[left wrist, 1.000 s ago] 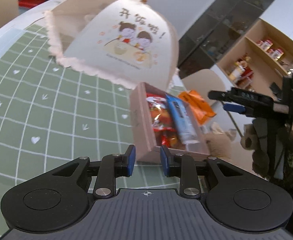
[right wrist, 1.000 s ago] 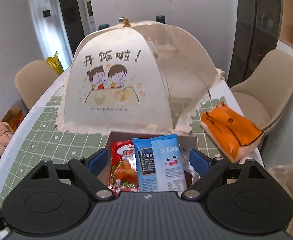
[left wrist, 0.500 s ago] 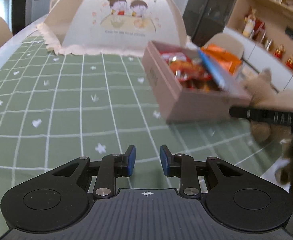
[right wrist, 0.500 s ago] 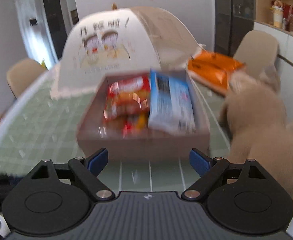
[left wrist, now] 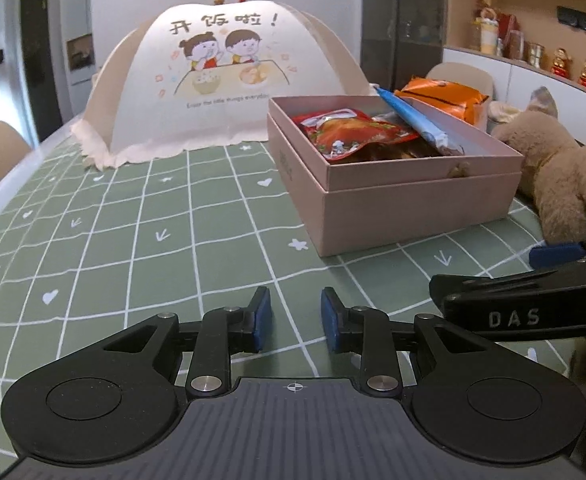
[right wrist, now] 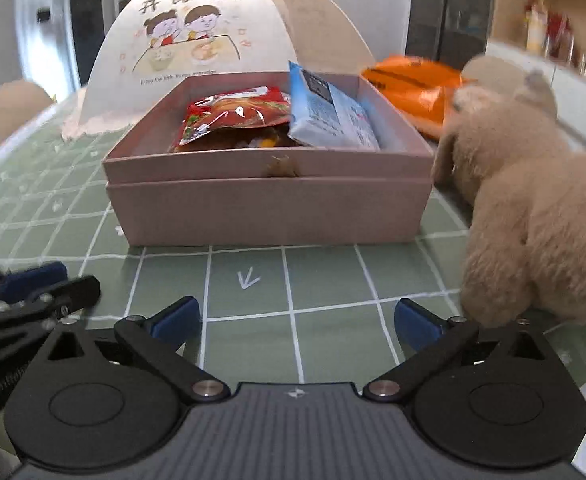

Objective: Organize snacks

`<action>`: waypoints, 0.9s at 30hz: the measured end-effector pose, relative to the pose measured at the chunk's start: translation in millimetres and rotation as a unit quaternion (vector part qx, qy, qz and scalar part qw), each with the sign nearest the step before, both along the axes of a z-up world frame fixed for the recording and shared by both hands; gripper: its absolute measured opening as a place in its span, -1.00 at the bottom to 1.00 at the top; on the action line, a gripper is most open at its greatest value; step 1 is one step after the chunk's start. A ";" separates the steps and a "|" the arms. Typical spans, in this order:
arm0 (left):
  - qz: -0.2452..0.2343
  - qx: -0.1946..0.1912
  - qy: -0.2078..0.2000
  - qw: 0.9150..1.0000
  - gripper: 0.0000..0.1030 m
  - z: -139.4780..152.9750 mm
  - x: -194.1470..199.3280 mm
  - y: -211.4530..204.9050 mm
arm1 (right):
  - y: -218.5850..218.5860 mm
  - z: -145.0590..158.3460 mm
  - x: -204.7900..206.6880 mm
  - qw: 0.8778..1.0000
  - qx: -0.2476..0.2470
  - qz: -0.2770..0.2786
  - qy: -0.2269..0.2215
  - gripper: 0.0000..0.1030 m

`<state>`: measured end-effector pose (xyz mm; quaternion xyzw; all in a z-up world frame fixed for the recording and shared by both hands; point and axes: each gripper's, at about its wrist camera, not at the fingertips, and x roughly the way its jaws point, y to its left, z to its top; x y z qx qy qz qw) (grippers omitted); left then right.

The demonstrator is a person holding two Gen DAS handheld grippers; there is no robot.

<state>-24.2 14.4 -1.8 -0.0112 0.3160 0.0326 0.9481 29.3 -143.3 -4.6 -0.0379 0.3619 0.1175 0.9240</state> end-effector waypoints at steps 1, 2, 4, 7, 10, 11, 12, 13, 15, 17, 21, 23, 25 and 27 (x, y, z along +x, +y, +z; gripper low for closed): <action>0.005 -0.004 -0.001 1.000 -0.38 -0.4 0.4 -0.4 | -1.9 0.6 -0.8 1.000 -0.003 0.001 -0.004 1.00; 0.007 -0.002 -0.001 1.000 -0.38 -0.8 1.4 -1.4 | -2.9 -0.3 -1.4 1.000 -0.001 0.004 -0.010 1.00; 0.007 0.002 -0.002 1.000 -0.39 -1.0 2.8 -2.7 | -2.9 -0.9 -3.1 1.000 0.000 0.002 -0.015 1.00; 0.007 0.000 -0.002 1.000 -0.38 -1.2 4.8 -3.2 | -1.9 -4.5 -6.4 1.000 0.004 -0.005 -0.030 1.00; 0.004 -0.002 -0.002 1.000 -0.39 -1.4 5.1 -2.6 | -2.1 -4.3 -6.1 1.000 0.005 -0.005 -0.030 1.00; 0.004 -0.003 -0.002 1.000 -0.39 -1.3 4.8 -2.2 | -2.3 -4.3 -6.4 1.000 0.005 -0.005 -0.030 1.00; 0.004 -0.005 -0.003 1.000 -0.38 -1.5 4.9 -1.6 | -2.3 -4.3 -6.4 1.000 0.005 -0.005 -0.030 1.00; 0.004 -0.007 -0.003 1.000 -0.38 -1.4 4.8 -1.1 | -2.3 -4.3 -6.3 1.000 0.005 -0.005 -0.030 1.00; 0.003 -0.006 -0.003 1.000 -0.38 -1.5 4.9 -0.9 | -2.2 -4.3 -6.3 1.000 0.005 -0.005 -0.030 1.00; 0.004 -0.007 -0.003 1.000 -0.38 -1.5 4.9 -0.8 | -2.1 -4.3 -6.2 1.000 0.005 -0.005 -0.030 1.00; 0.004 -0.007 -0.003 1.000 -0.38 -1.4 4.9 -0.8 | -2.0 -4.4 -6.2 1.000 0.005 -0.005 -0.030 1.00; 0.003 -0.007 -0.003 1.000 -0.38 -1.4 4.9 -0.9 | -2.0 -4.4 -6.2 1.000 0.005 -0.005 -0.030 1.00; 0.004 -0.007 -0.003 1.000 -0.38 -1.4 4.9 -0.8 | -2.0 -4.4 -6.2 1.000 0.005 -0.005 -0.030 1.00; 0.003 -0.007 -0.003 1.000 -0.38 -1.4 4.9 -0.9 | -2.1 -4.4 -6.1 1.000 0.005 -0.005 -0.030 1.00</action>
